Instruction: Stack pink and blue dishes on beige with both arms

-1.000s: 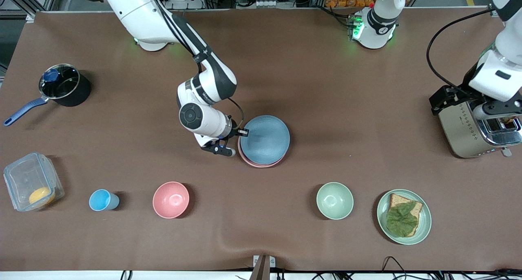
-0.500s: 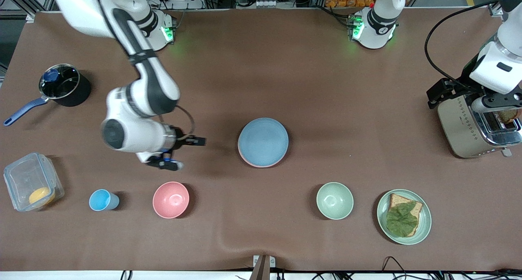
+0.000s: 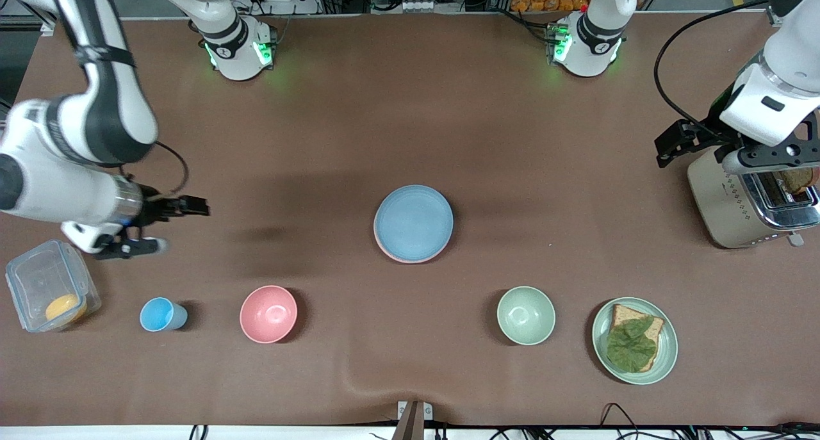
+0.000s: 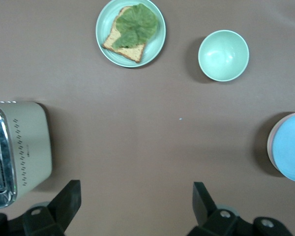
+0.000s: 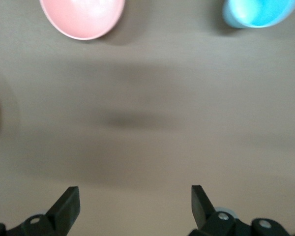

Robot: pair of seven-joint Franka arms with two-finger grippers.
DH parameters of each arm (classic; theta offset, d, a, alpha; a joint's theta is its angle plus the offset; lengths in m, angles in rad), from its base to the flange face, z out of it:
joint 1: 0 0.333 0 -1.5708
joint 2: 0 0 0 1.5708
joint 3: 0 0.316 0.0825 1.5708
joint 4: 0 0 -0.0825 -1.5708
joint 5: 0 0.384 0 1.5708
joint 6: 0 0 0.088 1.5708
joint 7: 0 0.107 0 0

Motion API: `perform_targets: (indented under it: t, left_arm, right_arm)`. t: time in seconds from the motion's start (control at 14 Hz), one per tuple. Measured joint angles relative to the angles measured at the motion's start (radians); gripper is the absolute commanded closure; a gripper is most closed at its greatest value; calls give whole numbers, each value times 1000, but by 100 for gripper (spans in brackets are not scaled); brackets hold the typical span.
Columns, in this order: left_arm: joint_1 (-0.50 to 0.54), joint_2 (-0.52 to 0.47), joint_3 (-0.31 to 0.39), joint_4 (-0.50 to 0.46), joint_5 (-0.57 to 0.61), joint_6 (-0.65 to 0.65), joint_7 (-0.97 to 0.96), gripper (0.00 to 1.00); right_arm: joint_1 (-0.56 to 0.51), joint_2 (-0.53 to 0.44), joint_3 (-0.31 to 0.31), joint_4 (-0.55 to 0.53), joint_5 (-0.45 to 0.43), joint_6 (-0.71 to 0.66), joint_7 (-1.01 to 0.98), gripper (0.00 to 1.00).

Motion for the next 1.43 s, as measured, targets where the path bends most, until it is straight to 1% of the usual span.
perform_targets:
  t: [0.14,0.29,0.5,0.64,0.79,1.0,1.43]
  left_arm:
    - [3,0,2,-1,-13,-20,0,0]
    - [9,0,4,-1,-14,-32,0,0]
    - [7,-1,4,0,-14,-39,0,0]
    - [7,-1,5,0,-24,-41,0,0]
    - [14,-1,6,0,-39,-42,0,0]
    - [30,-1,6,0,-42,-43,0,0]
    - [36,-1,5,1,-43,-43,0,0]
  right_arm:
    - [-53,-70,0,-17,-3,-18,-45,0]
    - [-59,-146,2,-17,-10,-43,-36,0]
    - [-57,-228,14,14,-23,-158,28,0]
    - [-52,-245,24,69,-40,-237,42,0]
    - [-27,-247,30,118,-52,-277,45,0]
    - [15,-247,37,143,-107,-280,60,0]
    - [16,-246,32,148,-118,-280,60,0]
